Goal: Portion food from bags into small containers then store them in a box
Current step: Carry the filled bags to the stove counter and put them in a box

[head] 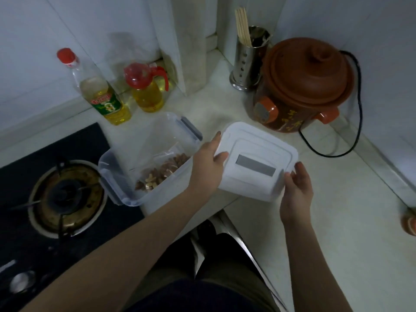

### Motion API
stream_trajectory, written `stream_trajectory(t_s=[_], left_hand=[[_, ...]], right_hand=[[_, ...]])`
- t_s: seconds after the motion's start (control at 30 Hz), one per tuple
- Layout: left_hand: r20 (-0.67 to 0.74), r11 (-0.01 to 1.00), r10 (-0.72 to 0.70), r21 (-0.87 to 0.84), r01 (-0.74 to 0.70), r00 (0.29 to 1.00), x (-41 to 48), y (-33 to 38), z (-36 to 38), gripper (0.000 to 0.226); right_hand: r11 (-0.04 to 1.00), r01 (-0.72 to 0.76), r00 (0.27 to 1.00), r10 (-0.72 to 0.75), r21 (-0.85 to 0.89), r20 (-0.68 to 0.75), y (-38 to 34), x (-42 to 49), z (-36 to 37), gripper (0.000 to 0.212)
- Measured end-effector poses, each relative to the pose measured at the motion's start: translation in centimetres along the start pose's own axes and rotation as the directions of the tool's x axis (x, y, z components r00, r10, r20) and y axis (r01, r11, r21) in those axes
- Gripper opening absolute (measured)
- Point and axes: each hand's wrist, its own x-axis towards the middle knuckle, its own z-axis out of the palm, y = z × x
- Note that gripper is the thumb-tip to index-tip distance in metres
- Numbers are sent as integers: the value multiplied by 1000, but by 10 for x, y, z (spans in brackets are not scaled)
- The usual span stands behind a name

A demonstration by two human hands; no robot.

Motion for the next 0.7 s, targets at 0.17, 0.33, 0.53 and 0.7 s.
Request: stream_trajectory(t_s=[0.17, 0.33, 0.53, 0.7], left_hand=[[-298, 997, -70, -50, 57, 952, -11, 3, -74, 54], [-512, 947, -276, -291, 139, 813, -35, -25, -146, 56], [-526, 912, -404, -299, 281, 749, -66, -65, -177, 50], [-457, 924, -381, -158, 348, 804, -71, -81, -179, 29]], right_hand=[[984, 163, 941, -135, -66, 311, -43, -5, 73, 46], [962, 233, 797, -106, -140, 595, -69, -19, 161, 51], [896, 345, 643, -9, -279, 766, -51, -33, 233, 49], [800, 429, 683, 17, -419, 731, -28, -23, 243, 53]])
